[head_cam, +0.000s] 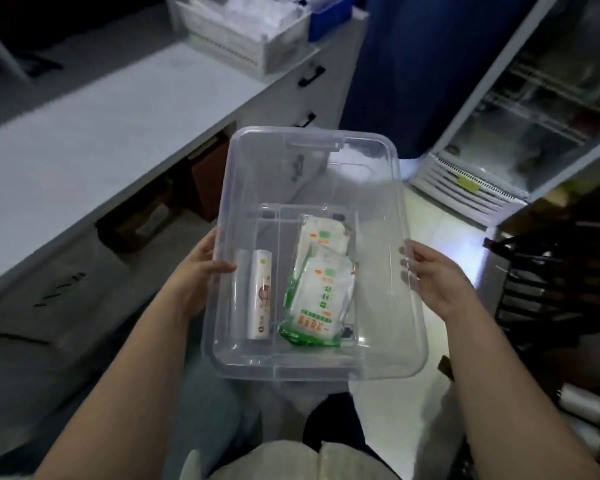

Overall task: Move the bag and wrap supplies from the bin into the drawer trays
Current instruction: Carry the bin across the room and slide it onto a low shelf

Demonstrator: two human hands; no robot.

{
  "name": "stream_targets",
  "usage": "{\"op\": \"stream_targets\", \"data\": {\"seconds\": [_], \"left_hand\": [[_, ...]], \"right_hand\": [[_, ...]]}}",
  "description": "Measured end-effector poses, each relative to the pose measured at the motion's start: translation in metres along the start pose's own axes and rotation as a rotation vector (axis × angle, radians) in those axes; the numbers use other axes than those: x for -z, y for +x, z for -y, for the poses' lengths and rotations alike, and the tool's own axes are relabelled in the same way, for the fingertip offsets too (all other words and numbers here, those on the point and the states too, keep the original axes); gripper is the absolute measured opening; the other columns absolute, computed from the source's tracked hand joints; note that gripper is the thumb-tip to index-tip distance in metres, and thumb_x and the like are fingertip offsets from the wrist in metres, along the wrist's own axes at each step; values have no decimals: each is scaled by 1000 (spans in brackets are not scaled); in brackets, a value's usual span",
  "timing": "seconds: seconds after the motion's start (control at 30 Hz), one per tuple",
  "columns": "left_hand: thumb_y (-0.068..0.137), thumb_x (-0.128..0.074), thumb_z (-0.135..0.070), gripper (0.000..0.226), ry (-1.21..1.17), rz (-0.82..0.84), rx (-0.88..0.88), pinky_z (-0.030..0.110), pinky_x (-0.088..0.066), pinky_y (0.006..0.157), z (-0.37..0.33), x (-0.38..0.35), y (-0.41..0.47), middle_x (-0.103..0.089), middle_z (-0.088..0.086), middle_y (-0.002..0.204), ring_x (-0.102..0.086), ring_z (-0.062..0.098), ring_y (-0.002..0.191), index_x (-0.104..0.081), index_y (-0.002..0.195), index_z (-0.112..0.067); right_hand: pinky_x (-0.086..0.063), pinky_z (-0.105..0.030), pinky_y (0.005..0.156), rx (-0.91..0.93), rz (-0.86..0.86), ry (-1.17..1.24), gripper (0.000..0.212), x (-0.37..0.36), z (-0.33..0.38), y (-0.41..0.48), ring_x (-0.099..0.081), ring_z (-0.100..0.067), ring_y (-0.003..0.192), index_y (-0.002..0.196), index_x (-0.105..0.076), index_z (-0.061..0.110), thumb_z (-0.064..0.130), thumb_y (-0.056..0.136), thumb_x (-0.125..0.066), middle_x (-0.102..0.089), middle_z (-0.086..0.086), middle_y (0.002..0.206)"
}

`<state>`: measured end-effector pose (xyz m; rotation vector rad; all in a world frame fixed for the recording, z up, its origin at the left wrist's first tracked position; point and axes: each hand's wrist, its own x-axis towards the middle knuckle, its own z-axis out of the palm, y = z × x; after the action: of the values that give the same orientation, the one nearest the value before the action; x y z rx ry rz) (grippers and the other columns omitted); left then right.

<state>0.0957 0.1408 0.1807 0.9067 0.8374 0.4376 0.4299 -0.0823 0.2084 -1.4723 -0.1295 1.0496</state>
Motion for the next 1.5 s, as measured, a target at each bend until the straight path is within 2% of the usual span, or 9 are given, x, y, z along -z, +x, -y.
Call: {"op": "stream_targets", "data": {"seconds": [0.2, 0.3, 0.43, 0.57, 0.7, 0.77, 0.97, 1.17, 1.5], "left_hand": [[57, -66, -1, 74, 34, 35, -159, 49, -54, 76, -47, -152, 91, -65, 7, 122, -63, 33, 106, -62, 121, -37], [58, -65, 1, 69, 18, 65, -192, 44, -55, 71, -67, -215, 135, -67, 8, 115, -66, 31, 100, -65, 118, -31], [53, -63, 4, 70, 24, 88, -179, 36, -56, 65, -93, -275, 191, -72, 4, 105, -70, 24, 90, -68, 113, -31], [50, -64, 1, 73, 120, 163, -190, 41, -55, 74, -129, -311, 258, -70, 1, 111, -68, 24, 97, -68, 113, -34], [49, -77, -16, 82, 202, 324, -209, 44, -55, 76, -181, -340, 333, -65, -1, 120, -64, 26, 104, -58, 124, -42], [45, -84, -22, 96, 226, 346, -200, 49, -52, 83, -205, -350, 377, -57, -3, 130, -60, 28, 112, -49, 129, -52], [60, -71, -1, 98, 202, 283, -181, 49, -54, 82, -257, -379, 509, -40, -10, 141, -52, 30, 118, -39, 120, -71], [62, -55, 17, 99, 90, 144, -191, 59, -54, 79, -326, -423, 627, -42, 1, 142, -56, 35, 114, -48, 123, -61], [70, -36, 30, 94, -32, -118, -444, 46, -51, 59, -495, -495, 796, -54, 5, 132, -57, 39, 107, -42, 140, -32]], "right_hand": [[-37, -67, 94, 126, 191, 93, 58, 106, 112, 59, -44, -14, 126, 142, -38, 30, 10, 90, -54, -49, 18, 136], [-31, -65, 100, 123, 270, 7, 73, 151, 154, 86, -40, -19, 131, 144, -33, 38, 18, 81, -65, -40, 21, 145], [-35, -57, 103, 145, 183, -75, 77, 185, 194, 132, -37, -23, 135, 142, -37, 31, -14, 82, -54, -37, 17, 148], [-36, -58, 102, 163, 110, -84, 84, 200, 235, 185, -40, -23, 133, 144, -35, 30, -23, 78, -37, -40, 18, 146], [-44, -54, 94, 240, 87, -78, 81, 197, 296, 250, -49, -21, 125, 120, -57, 40, -23, 74, -37, -55, 22, 127], [-49, -50, 89, 306, 90, -89, 83, 191, 335, 290, -55, -22, 120, 125, -56, 39, -23, 72, -38, -59, 13, 127], [-47, -52, 98, 381, -8, -125, 90, 163, 444, 424, -57, -26, 117, 136, -46, 38, -21, 69, -47, -56, 3, 134], [-49, -49, 96, 361, 15, -182, 93, 152, 540, 541, -57, -21, 118, 141, -40, 36, -22, 69, -47, -54, 7, 136], [-44, -57, 98, 446, 288, -194, 84, 100, 756, 752, -54, -23, 118, 146, -30, 29, -22, 80, -43, -49, 11, 135]]}}
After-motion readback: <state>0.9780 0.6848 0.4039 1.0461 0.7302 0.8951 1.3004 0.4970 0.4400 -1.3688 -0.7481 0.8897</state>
